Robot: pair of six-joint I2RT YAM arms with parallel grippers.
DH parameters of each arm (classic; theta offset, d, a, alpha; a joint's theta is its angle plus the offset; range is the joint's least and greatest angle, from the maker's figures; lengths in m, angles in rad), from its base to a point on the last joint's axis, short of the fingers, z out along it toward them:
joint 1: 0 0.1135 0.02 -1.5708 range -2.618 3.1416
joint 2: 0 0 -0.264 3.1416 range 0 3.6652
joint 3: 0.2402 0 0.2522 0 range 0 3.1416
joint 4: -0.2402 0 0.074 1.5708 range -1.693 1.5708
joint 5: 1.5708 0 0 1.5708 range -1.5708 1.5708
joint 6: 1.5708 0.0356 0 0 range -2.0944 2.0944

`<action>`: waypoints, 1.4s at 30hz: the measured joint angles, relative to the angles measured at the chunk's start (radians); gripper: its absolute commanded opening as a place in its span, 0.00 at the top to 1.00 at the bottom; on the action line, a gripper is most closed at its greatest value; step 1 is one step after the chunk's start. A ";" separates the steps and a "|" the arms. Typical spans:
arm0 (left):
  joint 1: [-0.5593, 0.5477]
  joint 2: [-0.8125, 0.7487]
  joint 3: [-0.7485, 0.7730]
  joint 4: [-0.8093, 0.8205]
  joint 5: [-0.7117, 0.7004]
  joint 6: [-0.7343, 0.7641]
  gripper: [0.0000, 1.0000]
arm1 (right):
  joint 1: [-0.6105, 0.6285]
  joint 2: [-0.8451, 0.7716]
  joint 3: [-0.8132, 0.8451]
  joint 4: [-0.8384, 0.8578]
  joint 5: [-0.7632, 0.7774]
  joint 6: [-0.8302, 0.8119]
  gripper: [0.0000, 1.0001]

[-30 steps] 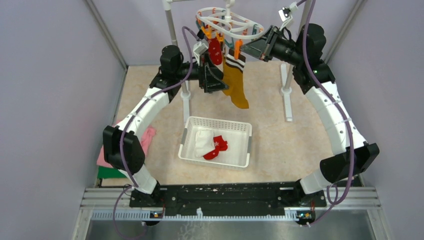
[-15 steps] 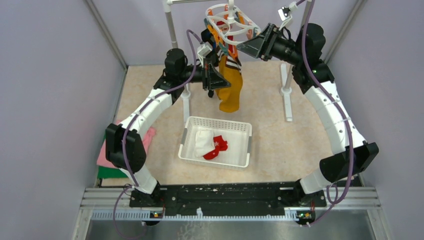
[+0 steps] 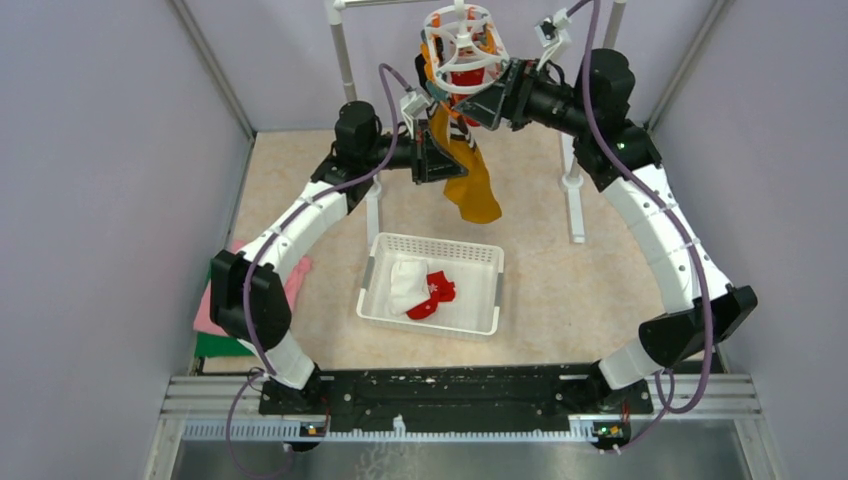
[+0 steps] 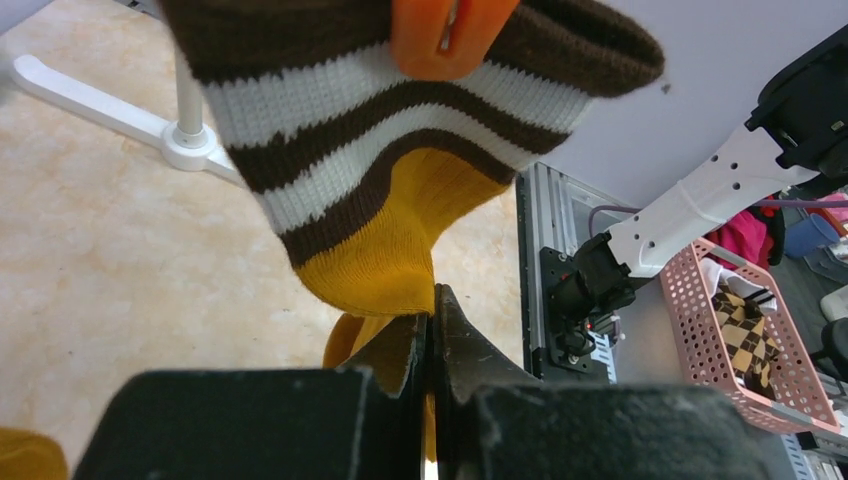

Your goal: Remove the socks clipped to the hanger

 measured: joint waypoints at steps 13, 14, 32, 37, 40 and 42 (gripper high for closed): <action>-0.042 -0.007 -0.002 0.010 -0.034 -0.038 1.00 | 0.251 -0.015 0.064 -0.154 0.377 -0.367 0.29; -0.043 -0.008 -0.002 0.013 -0.034 -0.046 1.00 | 0.260 -0.015 0.065 -0.161 0.399 -0.388 0.31; -0.061 -0.010 -0.011 0.063 -0.045 -0.132 1.00 | 0.363 0.045 0.215 -0.229 0.689 -0.622 0.44; -0.066 -0.010 -0.011 0.063 -0.045 -0.132 1.00 | 0.386 0.072 0.215 -0.233 0.768 -0.653 0.50; -0.068 -0.010 -0.012 0.063 -0.045 -0.132 1.00 | 0.402 0.077 0.208 -0.229 0.811 -0.669 0.58; -0.070 -0.010 -0.012 0.063 -0.045 -0.132 1.00 | 0.412 0.077 0.202 -0.212 0.836 -0.677 0.65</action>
